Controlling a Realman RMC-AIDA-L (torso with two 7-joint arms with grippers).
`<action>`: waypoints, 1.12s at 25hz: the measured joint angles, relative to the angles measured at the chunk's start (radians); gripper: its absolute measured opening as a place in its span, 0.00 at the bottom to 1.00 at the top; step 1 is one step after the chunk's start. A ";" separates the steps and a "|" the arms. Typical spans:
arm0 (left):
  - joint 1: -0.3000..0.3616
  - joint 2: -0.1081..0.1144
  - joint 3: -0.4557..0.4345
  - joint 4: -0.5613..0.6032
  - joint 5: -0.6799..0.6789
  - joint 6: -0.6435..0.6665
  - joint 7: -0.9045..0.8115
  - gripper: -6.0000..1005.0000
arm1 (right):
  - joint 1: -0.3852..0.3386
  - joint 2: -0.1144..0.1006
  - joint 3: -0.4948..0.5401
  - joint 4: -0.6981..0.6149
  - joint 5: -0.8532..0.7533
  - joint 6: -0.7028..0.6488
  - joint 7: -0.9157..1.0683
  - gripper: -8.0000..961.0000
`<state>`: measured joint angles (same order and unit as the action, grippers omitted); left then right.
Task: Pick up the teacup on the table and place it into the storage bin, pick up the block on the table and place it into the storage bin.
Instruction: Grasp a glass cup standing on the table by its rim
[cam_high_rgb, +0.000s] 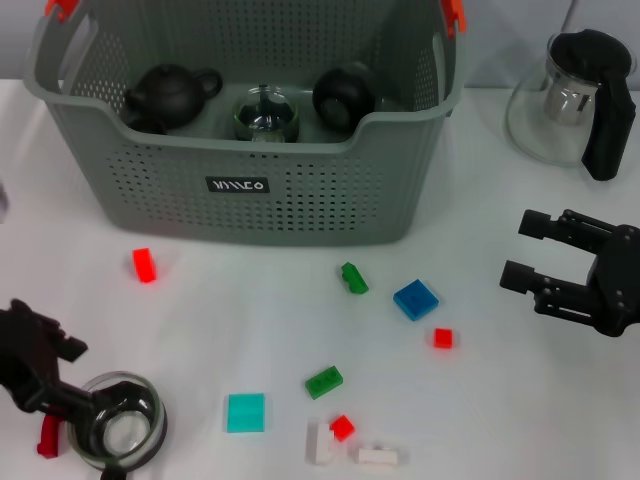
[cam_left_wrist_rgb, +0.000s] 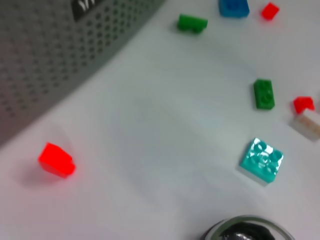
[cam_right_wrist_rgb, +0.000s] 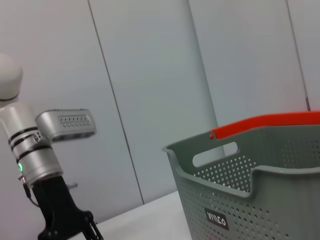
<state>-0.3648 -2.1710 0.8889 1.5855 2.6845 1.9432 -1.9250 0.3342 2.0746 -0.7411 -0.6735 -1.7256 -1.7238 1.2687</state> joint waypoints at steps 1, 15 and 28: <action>0.002 0.001 0.021 -0.013 0.007 -0.017 -0.013 0.73 | 0.000 0.000 0.000 0.000 0.000 0.000 0.000 0.84; -0.061 0.005 0.105 -0.197 0.107 -0.155 -0.109 0.72 | 0.003 -0.002 0.000 0.002 -0.001 0.008 -0.003 0.84; -0.068 0.004 0.132 -0.220 0.142 -0.170 -0.135 0.41 | 0.002 -0.004 0.000 0.014 -0.002 0.010 -0.009 0.84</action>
<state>-0.4333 -2.1675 1.0212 1.3657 2.8267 1.7730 -2.0603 0.3358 2.0708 -0.7412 -0.6596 -1.7273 -1.7134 1.2594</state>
